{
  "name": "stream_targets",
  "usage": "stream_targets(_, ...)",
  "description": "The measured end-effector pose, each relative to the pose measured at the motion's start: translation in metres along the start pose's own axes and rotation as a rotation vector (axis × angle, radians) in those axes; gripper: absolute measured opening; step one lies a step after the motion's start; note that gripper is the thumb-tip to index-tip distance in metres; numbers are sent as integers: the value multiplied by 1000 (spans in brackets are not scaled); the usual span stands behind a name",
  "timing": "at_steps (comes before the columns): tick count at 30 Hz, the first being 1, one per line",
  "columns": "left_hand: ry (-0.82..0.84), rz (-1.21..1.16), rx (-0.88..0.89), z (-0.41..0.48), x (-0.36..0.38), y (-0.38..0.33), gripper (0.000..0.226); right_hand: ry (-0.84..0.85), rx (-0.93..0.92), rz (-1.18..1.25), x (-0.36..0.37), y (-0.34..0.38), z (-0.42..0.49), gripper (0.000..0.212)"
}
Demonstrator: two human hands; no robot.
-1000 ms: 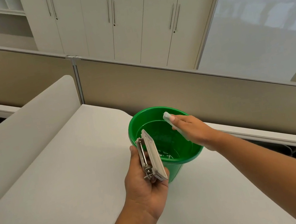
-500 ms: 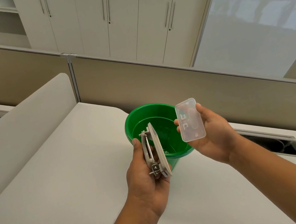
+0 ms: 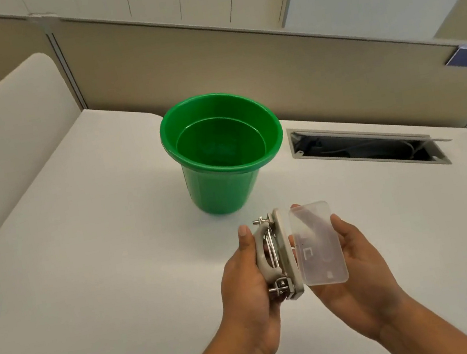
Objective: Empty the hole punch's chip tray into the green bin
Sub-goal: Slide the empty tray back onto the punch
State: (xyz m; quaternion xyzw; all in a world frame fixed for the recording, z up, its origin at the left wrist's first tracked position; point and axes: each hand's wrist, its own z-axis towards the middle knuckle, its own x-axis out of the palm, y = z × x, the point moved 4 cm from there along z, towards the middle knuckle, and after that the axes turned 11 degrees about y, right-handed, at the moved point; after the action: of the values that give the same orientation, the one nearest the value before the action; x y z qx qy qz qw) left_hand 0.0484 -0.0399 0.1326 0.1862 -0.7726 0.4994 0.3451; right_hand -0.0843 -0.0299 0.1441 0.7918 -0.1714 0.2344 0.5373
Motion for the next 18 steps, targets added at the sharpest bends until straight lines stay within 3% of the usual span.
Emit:
stream_targets(10, -41, 274, -137, -18, 9, 51, 54, -59, 45, 59, -38, -41, -42, 51)
stream_targets(18, -81, 430, -117, -15, 40, 79, 46, -18, 95, 85, -72, -41, -56, 47)
